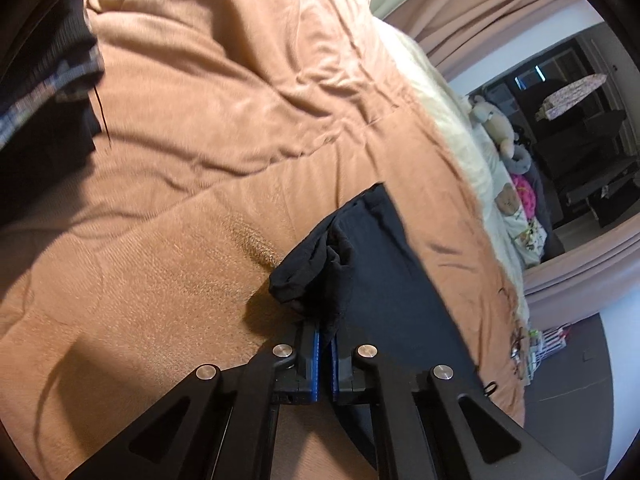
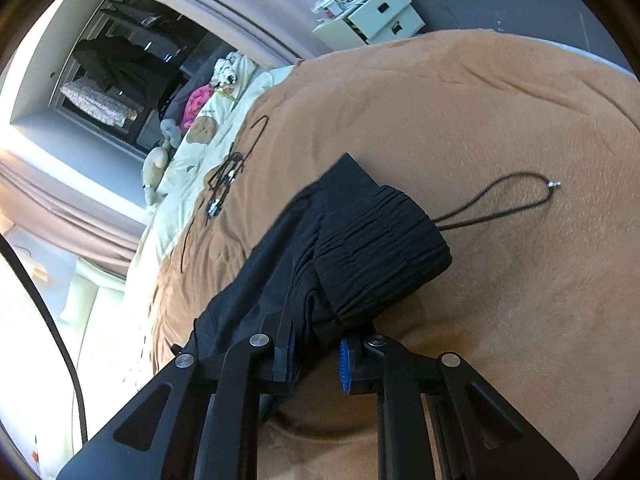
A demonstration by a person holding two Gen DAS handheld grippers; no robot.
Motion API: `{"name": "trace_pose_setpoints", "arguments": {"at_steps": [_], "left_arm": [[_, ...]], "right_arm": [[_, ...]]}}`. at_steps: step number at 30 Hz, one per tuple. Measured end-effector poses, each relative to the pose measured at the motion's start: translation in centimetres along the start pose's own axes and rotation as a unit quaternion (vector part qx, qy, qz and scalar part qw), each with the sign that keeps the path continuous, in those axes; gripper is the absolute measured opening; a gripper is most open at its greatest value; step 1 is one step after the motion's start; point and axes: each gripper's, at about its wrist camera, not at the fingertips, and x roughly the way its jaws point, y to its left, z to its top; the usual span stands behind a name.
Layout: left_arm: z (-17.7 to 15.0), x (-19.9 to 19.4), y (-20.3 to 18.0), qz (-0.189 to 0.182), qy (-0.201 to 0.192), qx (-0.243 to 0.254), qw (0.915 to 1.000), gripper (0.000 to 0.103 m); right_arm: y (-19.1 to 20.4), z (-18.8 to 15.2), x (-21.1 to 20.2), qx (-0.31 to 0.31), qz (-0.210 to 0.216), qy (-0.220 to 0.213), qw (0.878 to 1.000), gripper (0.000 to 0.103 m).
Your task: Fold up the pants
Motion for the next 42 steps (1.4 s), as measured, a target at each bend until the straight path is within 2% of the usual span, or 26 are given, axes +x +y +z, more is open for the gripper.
{"name": "trace_pose_setpoints", "arguments": {"at_steps": [10, 24, 33, 39, 42], "left_arm": [[-0.2, -5.7, -1.5, -0.015, -0.015, 0.025, 0.9994, 0.003], [-4.8, -12.3, 6.5, 0.0, -0.018, -0.009, 0.9998, 0.003], [-7.7, -16.4, 9.6, -0.004, -0.023, -0.02, 0.9995, 0.003], [-9.4, -16.8, 10.9, -0.002, -0.01, -0.014, 0.9998, 0.003], [-9.8, -15.7, 11.8, 0.005, 0.004, -0.009, 0.9999, 0.003]], "right_arm": [[-0.6, 0.0, -2.1, -0.016, 0.005, 0.025, 1.0, 0.013], [-0.2, 0.0, -5.0, -0.061, 0.003, 0.061, 0.996, 0.013], [-0.5, 0.4, -6.9, -0.084, -0.002, 0.065, 0.994, 0.012], [-2.0, -0.8, -7.0, -0.067, -0.019, 0.077, 0.995, 0.013], [-2.2, -1.7, -6.7, -0.059, -0.034, 0.09, 0.994, 0.021]]}}
